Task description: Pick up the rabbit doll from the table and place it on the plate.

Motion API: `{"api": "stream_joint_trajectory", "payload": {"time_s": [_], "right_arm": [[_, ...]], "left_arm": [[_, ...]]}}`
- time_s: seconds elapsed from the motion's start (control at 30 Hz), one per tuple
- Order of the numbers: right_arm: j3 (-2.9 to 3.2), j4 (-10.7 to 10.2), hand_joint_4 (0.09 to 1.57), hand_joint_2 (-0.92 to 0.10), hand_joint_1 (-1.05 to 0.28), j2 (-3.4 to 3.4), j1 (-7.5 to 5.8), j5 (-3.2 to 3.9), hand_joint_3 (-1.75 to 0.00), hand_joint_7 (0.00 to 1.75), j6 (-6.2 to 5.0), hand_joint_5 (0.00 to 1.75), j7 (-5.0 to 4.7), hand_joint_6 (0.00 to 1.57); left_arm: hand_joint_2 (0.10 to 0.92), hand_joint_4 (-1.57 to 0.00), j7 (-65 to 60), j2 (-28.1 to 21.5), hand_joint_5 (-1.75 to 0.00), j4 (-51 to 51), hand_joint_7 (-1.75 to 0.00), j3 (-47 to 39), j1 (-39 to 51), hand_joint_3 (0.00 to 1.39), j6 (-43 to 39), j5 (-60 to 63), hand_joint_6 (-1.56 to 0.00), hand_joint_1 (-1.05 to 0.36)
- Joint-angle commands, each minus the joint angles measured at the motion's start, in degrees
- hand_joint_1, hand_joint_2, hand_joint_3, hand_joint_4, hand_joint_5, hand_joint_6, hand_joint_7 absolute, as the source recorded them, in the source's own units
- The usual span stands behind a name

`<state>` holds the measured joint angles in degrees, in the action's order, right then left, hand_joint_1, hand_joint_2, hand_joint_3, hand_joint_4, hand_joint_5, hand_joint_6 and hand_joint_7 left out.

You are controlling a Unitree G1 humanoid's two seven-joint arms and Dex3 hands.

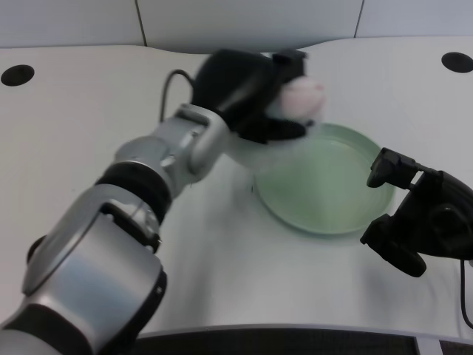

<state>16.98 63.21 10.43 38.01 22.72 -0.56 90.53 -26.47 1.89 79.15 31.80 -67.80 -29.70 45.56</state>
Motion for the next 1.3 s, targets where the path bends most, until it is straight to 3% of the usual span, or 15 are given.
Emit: {"api": "stream_joint_trajectory", "payload": {"time_s": [0.03,0.13,0.37,0.47,0.53,0.57,0.63,0.7,0.73,0.83,0.9,1.0,1.13,1.2,1.3], "right_arm": [[-0.24,0.21,1.11,-0.91,-0.87,0.17,0.15,0.31,-0.03,1.46,0.34,1.75,-0.03,0.91],[-0.12,0.31,1.1,-0.91,-0.85,-0.13,0.1,0.5,-0.02,1.44,0.37,1.75,-0.01,0.9],[-0.56,-1.32,1.09,-0.92,-0.88,-0.55,-0.48,0.09,-0.06,1.53,-2.64,1.75,-0.54,0.87],[-0.51,-1.1,1.09,-0.92,-0.87,-0.58,-0.44,0.37,-0.07,1.54,-2.54,1.75,-0.42,0.86],[-0.6,-0.87,1.09,-0.92,-0.87,-0.37,-0.38,0.35,-0.06,1.53,-1.71,1.75,-0.55,0.87],[-0.52,-0.74,1.09,-0.92,-0.87,-0.31,-0.36,0.43,-0.06,1.52,-1.54,1.75,-0.46,0.87],[-0.42,-0.47,1.08,-0.92,-0.88,-0.22,-0.28,0.47,-0.05,1.5,-1.66,1.75,-0.2,0.87],[-0.53,-0.21,1.07,-0.92,-0.89,-0.1,-0.08,0.34,-0.07,1.49,-1.72,1.75,0.24,0.87],[-0.58,-0.15,1.07,-0.92,-0.89,-0.05,-0.01,0.28,-0.07,1.48,-1.65,1.75,0.36,0.87],[-0.62,-0.29,1.07,-0.92,-0.88,-0.04,-0.05,0.25,-0.06,1.49,-1.3,1.75,0.11,0.88],[-0.7,-0.56,1.09,-0.92,-0.89,-0.09,-0.18,0.12,-0.06,1.51,-1.69,1.75,-0.24,0.88],[-0.91,-0.64,1.08,-0.92,-0.89,-0.1,-0.08,-0.07,-0.06,1.5,-2.07,1.75,-0.25,0.87],[-1.21,-0.54,1.08,-0.92,-0.89,0.07,0.06,-0.16,-0.04,1.48,-1.24,1.75,-0.48,0.88],[-0.93,-0.31,1.07,-0.92,-0.88,-0.21,0.03,0.29,-0.05,1.48,-1.93,1.75,0.14,0.87],[-0.66,0.08,1.07,-0.92,-0.87,-0.37,0.07,0.67,-0.05,1.49,-1.65,1.75,0.34,0.87]], "left_arm": [[0.921,-0.86,-2.74,2.13,-1.75,-0.57,-1.75,3.97,-1.38,0.53,-2.52,3.41,-0.7,-0.62],[0.921,-0.91,-4.27,3.78,-1.75,-0.59,-1.75,6.49,-1.12,0.54,-4.24,5.17,-0.74,-0.61],[0.921,-0.93,-6.45,4.18,-1.75,-0.36,-1.75,11.23,-1.54,0.58,-4.52,8.9,-0.73,-0.61],[0.921,-0.92,-8.17,3.9,-1.75,-0.28,-1.75,11.82,-1.47,0.59,-3.55,9.38,-0.72,-0.62],[0.921,-0.71,-9.61,3.75,-1.74,-0.11,-1.65,13.89,-1.93,0.71,0.23,11.51,-0.55,-0.71],[0.921,-0.55,-8.54,3.67,-1.65,0.05,-1.51,14.55,-2.27,0.77,1.96,12.14,-0.44,-0.76],[0.921,-0.19,-4.46,3.53,-0.95,0.35,-0.61,14.76,-2.78,0.85,4.63,12.11,-0.32,-0.91],[0.921,-0.06,-1.71,3.5,-0.5,0.39,-0.18,14.22,-2.74,0.86,6.03,11.37,-0.22,-1.0],[0.921,-0.03,-1.17,3.49,-0.39,0.32,-0.11,14.06,-2.68,0.86,6.28,11.17,-0.18,-1.03],[0.921,0.0,1.77,3.15,-0.08,0.12,-0.02,12.27,-2.32,0.9,5.58,8.99,-0.04,-1.05],[0.921,0.0,3.27,2.77,-0.02,-0.03,0.0,11.21,-2.2,0.91,4.66,7.71,-0.01,-1.05],[0.921,0.0,5.0,1.89,0.0,-0.24,0.0,9.94,-2.16,0.92,3.17,6.13,0.0,-1.05],[0.921,0.0,6.55,0.58,0.0,-0.55,0.0,8.08,-1.98,0.89,1.13,4.02,0.0,-1.05],[0.921,0.0,6.54,-0.5,0.0,-0.83,0.0,7.05,-1.77,0.87,-0.46,3.05,0.0,-1.05],[0.921,0.0,7.92,-3.37,0.0,-1.39,0.0,4.24,-1.17,0.87,-4.93,0.0,0.0,-1.05]]}}
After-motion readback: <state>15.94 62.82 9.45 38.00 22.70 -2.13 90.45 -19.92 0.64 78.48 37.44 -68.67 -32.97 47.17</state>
